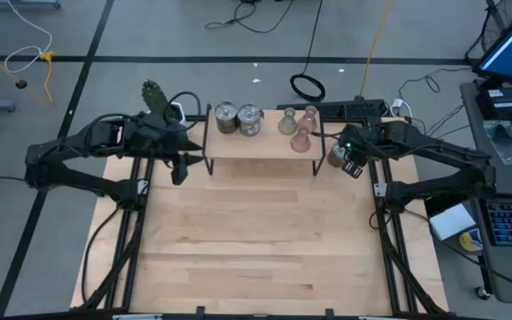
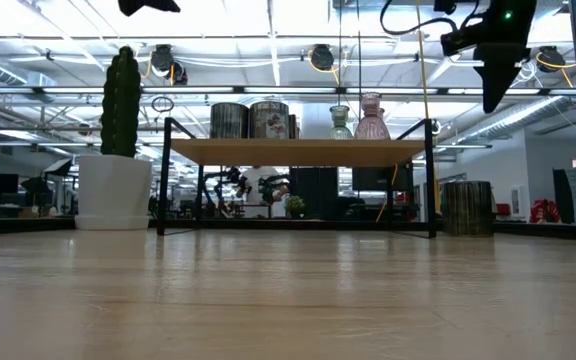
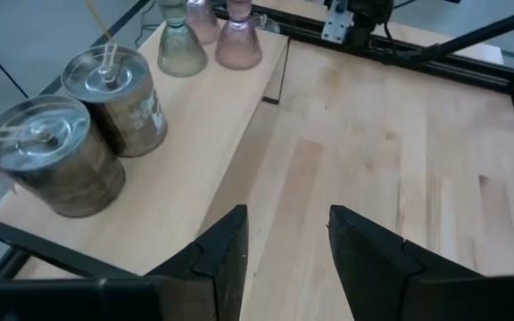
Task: Pick & Place candle stick holders
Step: Put the brown scented candle on the shelf
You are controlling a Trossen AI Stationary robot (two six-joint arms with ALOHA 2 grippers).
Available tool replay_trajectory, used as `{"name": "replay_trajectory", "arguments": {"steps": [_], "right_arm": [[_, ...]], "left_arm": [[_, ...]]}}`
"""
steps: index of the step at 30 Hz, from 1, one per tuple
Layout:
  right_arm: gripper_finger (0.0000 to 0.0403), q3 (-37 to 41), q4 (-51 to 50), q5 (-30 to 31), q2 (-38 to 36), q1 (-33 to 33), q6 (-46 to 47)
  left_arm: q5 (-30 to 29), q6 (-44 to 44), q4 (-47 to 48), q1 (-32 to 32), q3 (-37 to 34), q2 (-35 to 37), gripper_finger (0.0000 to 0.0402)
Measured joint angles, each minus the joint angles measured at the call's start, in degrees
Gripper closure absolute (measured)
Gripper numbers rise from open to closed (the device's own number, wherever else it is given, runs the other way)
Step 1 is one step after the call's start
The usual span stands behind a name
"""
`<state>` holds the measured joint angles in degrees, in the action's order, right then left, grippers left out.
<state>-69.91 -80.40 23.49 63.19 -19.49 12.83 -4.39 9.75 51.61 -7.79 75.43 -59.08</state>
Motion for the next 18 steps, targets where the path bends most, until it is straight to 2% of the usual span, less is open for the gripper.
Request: {"name": "replay_trajectory", "arguments": {"steps": [11,18], "right_arm": [[0.0236,0.0,0.5,-3.0,3.3,0.0,-1.4],[0.0236,0.0,1.3,-4.3,5.6,0.1,-1.6]], "left_arm": [[0.0,-1.1,-2.4,0.0,-4.7,3.4,0.0243],[3.1,-6.2,-3.5,0.0,-6.1,3.4,0.0243]]}}
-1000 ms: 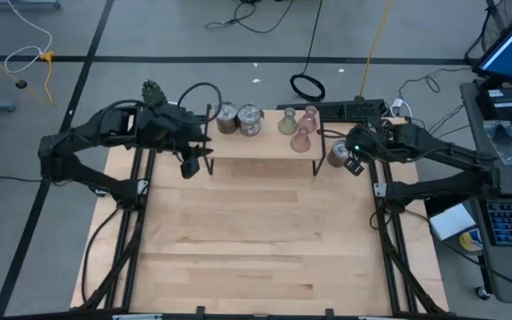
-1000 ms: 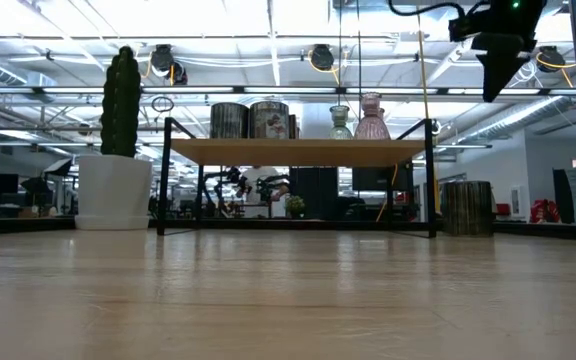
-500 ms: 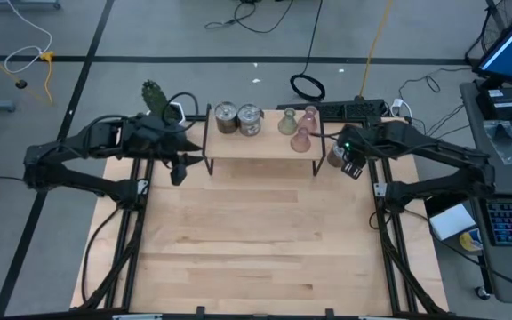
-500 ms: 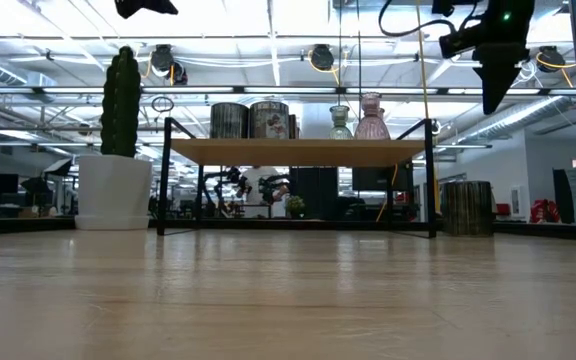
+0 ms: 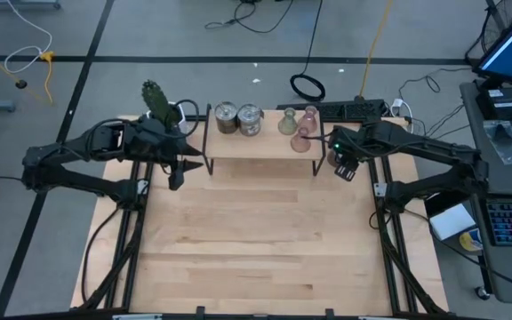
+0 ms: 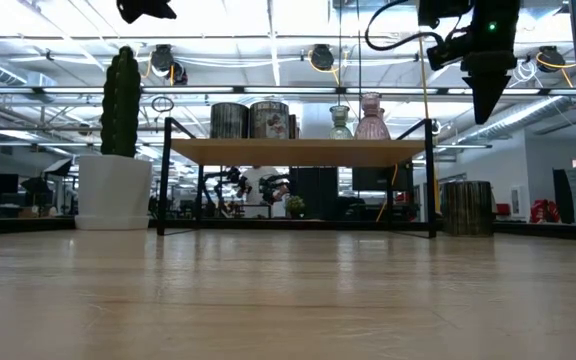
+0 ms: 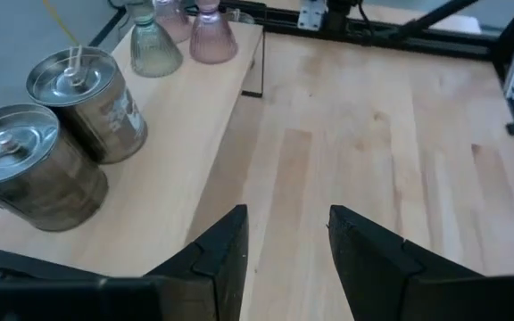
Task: Pick & Place candle stick holders
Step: Put the brown scented candle on the shelf
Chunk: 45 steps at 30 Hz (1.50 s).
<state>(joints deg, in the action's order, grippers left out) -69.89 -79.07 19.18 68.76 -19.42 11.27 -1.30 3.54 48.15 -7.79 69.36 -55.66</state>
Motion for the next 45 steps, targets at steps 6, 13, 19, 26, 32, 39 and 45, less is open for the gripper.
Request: {"name": "replay_trajectory", "arguments": {"steps": [6,13,19,26,32,39,45], "right_arm": [[0.0236,0.0,1.3,0.0,0.6,0.0,0.4],[0.0236,0.1,1.5,0.0,0.6,0.0,-0.1],[0.0236,4.5,2.1,-2.6,0.6,0.0,-0.1],[0.0236,12.1,6.6,-2.7,0.6,0.0,-1.9],[0.0236,13.9,9.0,-2.5,0.6,0.0,-4.7],[0.0236,13.9,9.6,-1.2,0.6,0.0,-10.9],[0.0236,13.9,13.0,-1.2,0.6,0.0,-16.9]], "left_arm": [[3.4,-3.3,-5.0,-2.2,-5.9,3.1,0.0243],[7.3,-3.1,-10.9,-5.8,-15.3,10.7,0.0243],[7.5,-1.9,-16.5,-6.9,-21.7,16.6,0.0243],[7.4,-0.1,-18.3,-7.2,-25.2,19.9,0.0243],[5.5,0.0,-18.4,-7.2,-25.2,20.1,0.0243],[1.9,-0.2,-18.4,-7.2,-25.2,20.1,0.0243],[1.2,-0.1,-18.3,-7.2,-25.2,20.1,0.0243]]}}
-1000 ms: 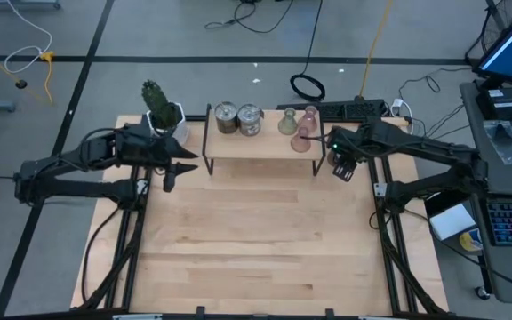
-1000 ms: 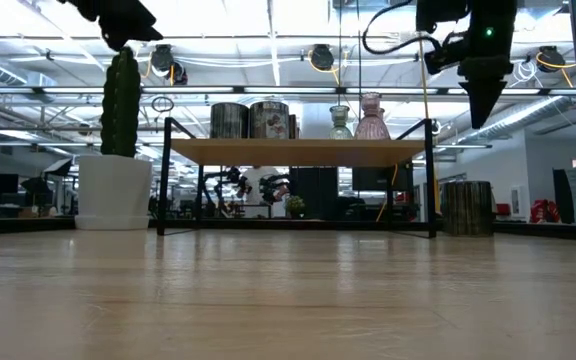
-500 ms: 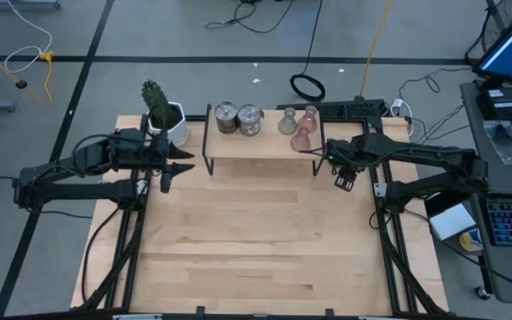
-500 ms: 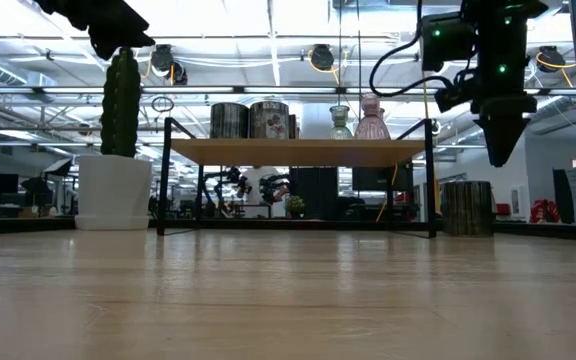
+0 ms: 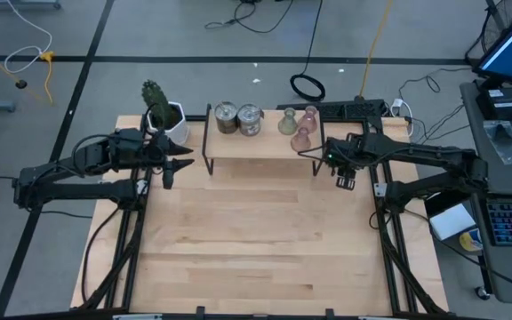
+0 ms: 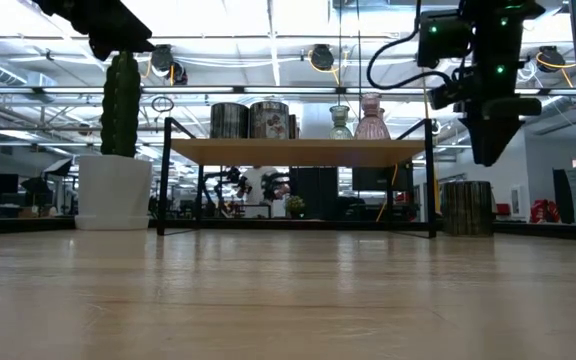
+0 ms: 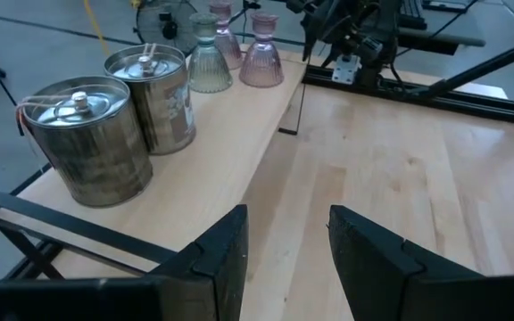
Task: Pick & Place candle stick holders
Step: Put the brown scented candle on the shelf
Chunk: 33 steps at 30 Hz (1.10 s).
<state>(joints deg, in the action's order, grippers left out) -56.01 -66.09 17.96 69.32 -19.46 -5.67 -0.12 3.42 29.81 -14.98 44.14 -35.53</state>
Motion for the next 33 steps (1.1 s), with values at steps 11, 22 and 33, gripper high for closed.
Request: {"name": "replay_trajectory", "arguments": {"steps": [11,22,33], "right_arm": [[0.0236,0.0,1.7,0.0,0.0,-0.5,-4.9],[0.0236,3.5,7.6,-0.2,0.0,-3.7,-7.5],[0.0236,6.6,10.9,-0.2,0.0,-5.0,-8.7]], "left_arm": [[0.0,-0.3,0.5,0.0,0.0,0.0,0.0243],[0.0,0.2,1.9,0.0,0.0,0.0,0.0243],[0.0,0.2,1.9,0.0,0.0,0.1,0.0243]]}}
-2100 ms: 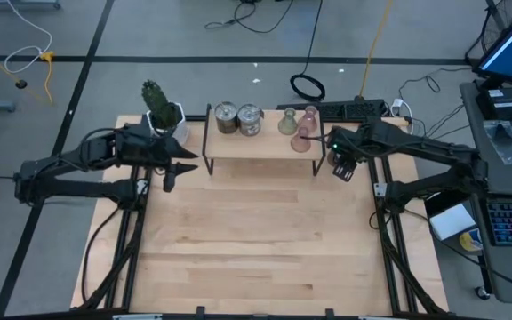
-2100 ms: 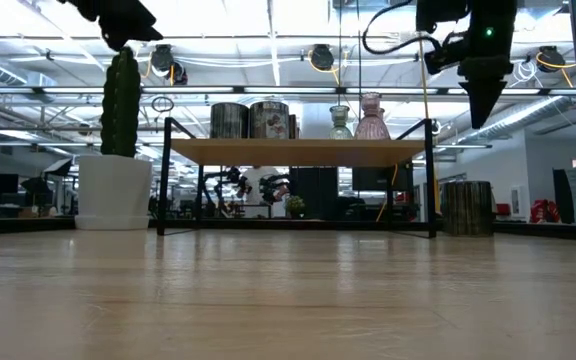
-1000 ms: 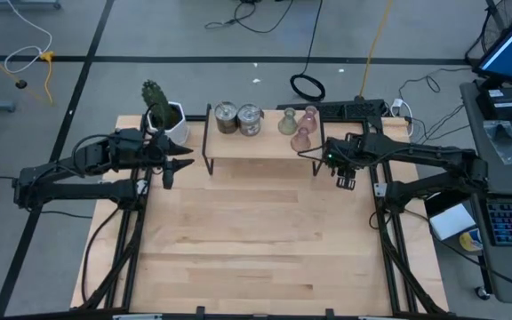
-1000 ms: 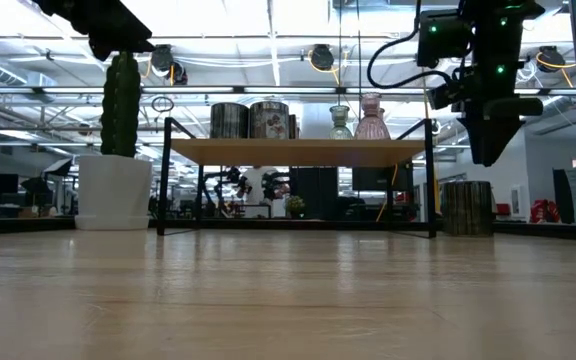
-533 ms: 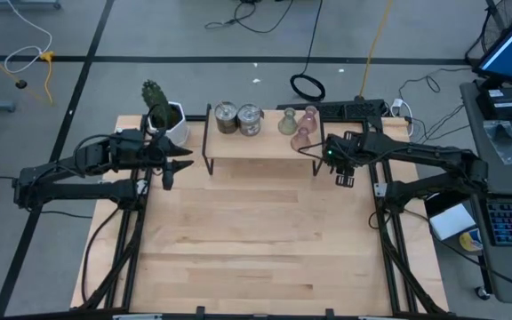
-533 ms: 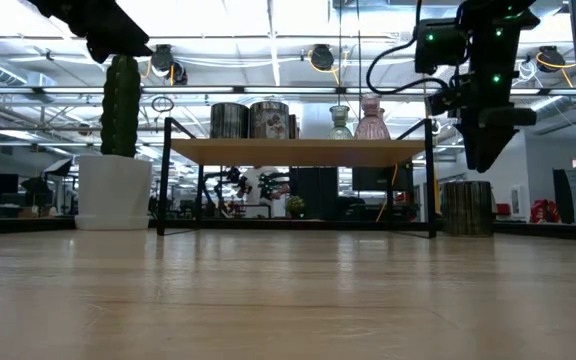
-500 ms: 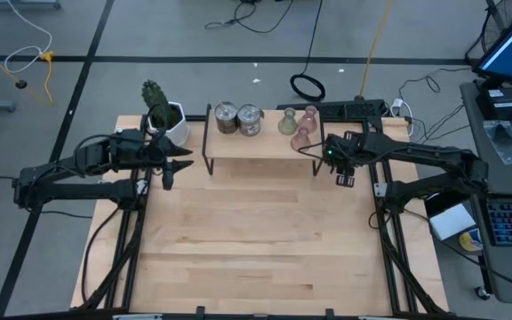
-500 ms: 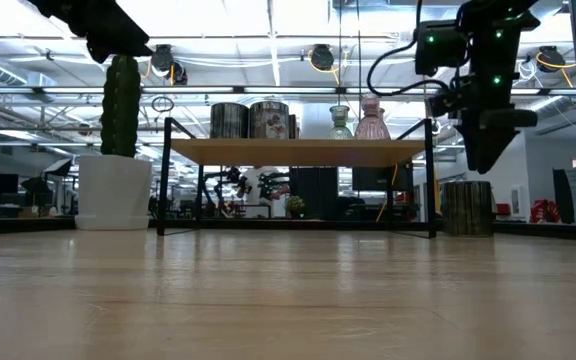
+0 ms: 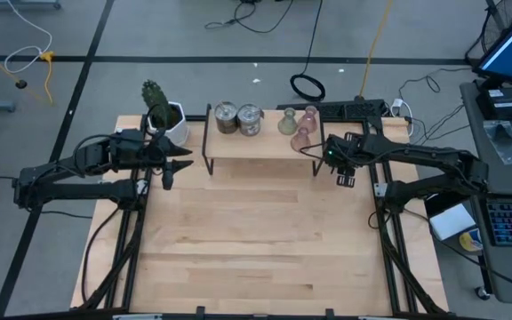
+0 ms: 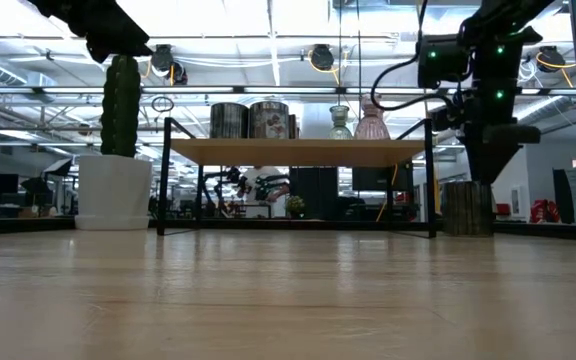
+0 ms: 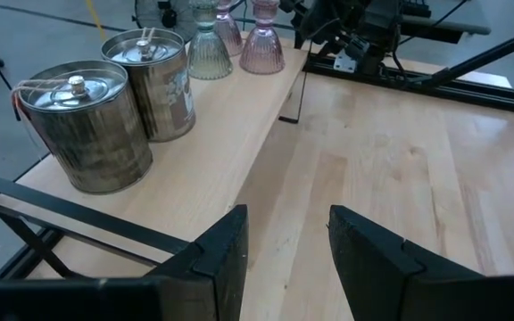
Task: Pick & Place candle stick holders
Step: Put the brown scented candle on the shelf
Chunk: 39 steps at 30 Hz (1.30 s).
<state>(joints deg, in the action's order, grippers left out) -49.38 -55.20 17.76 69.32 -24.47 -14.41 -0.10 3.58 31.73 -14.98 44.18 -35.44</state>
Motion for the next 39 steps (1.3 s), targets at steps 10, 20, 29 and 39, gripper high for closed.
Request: {"name": "replay_trajectory", "arguments": {"steps": [10,20,29,39], "right_arm": [[0.0293,1.9,1.1,0.6,-0.1,0.0,0.2],[0.0382,2.0,1.7,1.9,-0.1,0.0,2.3],[0.0398,2.0,1.5,1.9,-0.4,0.0,8.0],[0.0402,2.3,-0.7,1.3,-3.3,0.1,16.0]], "left_arm": [[0.0,0.1,0.0,0.0,0.0,0.0,0.0243],[0.0,0.3,0.0,0.0,0.0,0.0,0.0243],[0.0,0.3,0.2,0.0,0.0,0.0,0.0243],[0.0,-0.3,0.3,0.0,0.0,0.0,0.0243]]}}
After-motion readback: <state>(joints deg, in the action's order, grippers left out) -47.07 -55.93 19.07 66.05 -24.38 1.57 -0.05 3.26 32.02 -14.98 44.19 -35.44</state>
